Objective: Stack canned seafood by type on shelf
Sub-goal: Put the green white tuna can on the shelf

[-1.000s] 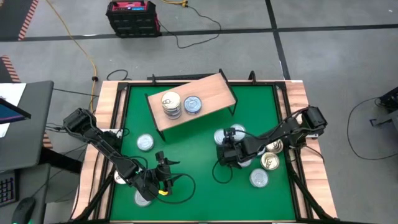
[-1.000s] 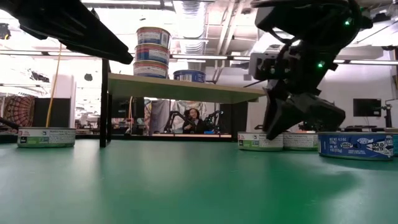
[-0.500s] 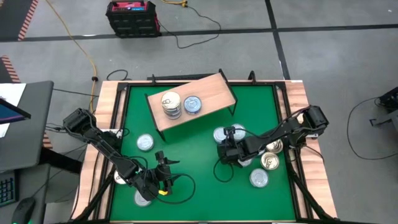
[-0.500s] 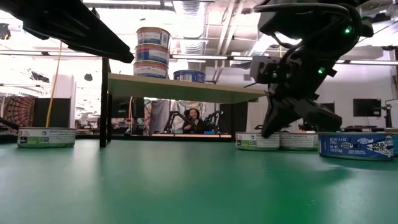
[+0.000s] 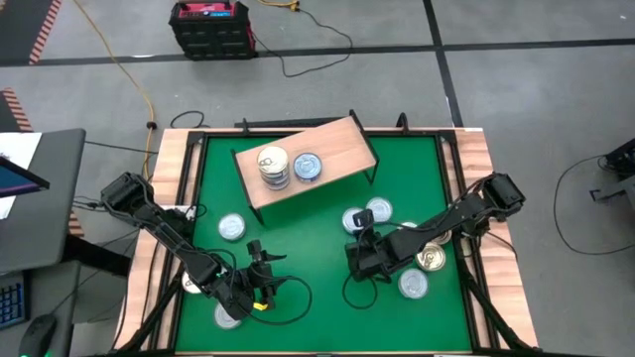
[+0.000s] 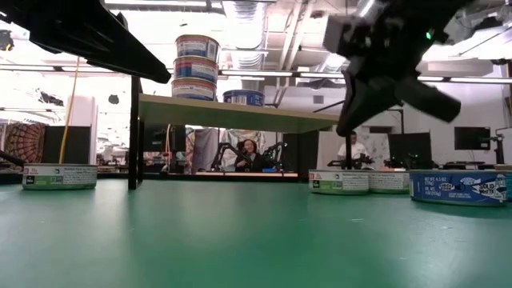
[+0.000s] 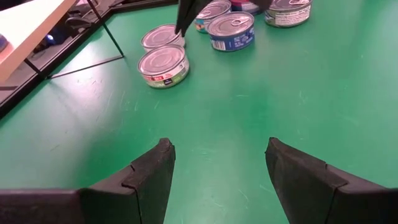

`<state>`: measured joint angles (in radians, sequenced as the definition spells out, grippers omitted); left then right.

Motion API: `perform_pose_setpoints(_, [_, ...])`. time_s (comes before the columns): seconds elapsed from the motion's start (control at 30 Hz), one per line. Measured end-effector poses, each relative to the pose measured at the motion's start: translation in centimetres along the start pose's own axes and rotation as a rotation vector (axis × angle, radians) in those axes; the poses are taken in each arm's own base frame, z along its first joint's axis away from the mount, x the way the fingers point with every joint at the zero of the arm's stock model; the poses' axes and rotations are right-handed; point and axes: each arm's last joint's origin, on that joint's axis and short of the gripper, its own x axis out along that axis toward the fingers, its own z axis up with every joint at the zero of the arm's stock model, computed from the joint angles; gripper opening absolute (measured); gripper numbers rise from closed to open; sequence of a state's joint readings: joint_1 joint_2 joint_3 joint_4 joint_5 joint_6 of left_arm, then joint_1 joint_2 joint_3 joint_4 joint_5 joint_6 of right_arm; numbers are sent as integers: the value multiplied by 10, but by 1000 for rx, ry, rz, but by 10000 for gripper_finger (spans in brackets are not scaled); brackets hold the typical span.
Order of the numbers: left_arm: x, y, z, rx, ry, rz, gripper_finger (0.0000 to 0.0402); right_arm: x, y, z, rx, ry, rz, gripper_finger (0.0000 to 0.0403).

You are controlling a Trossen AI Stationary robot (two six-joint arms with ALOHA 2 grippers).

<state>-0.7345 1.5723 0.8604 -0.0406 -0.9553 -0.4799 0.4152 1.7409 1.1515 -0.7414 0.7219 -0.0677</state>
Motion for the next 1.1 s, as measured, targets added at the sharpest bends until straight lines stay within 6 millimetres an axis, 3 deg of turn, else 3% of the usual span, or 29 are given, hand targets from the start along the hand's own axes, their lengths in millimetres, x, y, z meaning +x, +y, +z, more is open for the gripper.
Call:
perform_pose_setpoints(0.13, [0, 0, 0, -4, 0, 0, 240, 4, -6, -1, 73, 15, 1, 31])
perform_pose_setpoints(0.47, [0, 0, 0, -14, 3, -7, 240, 39, -8, -23, 221, 86, 115, 193])
perform_pose_setpoints(0.6, [0, 0, 0, -14, 3, -6, 240, 52, -2, -31, 200, 59, 113, 210])
perform_pose_setpoints(0.77, [0, 0, 0, -14, 3, -6, 240, 59, 4, -37, 182, 11, 106, 169])
perform_pose_setpoints(0.97, [0, 0, 0, -14, 3, -6, 240, 60, 6, -39, 159, 12, 113, 31])
perform_pose_setpoints(1.1, [0, 0, 0, -14, 3, -6, 240, 60, 6, -38, 164, 1, 110, 16])
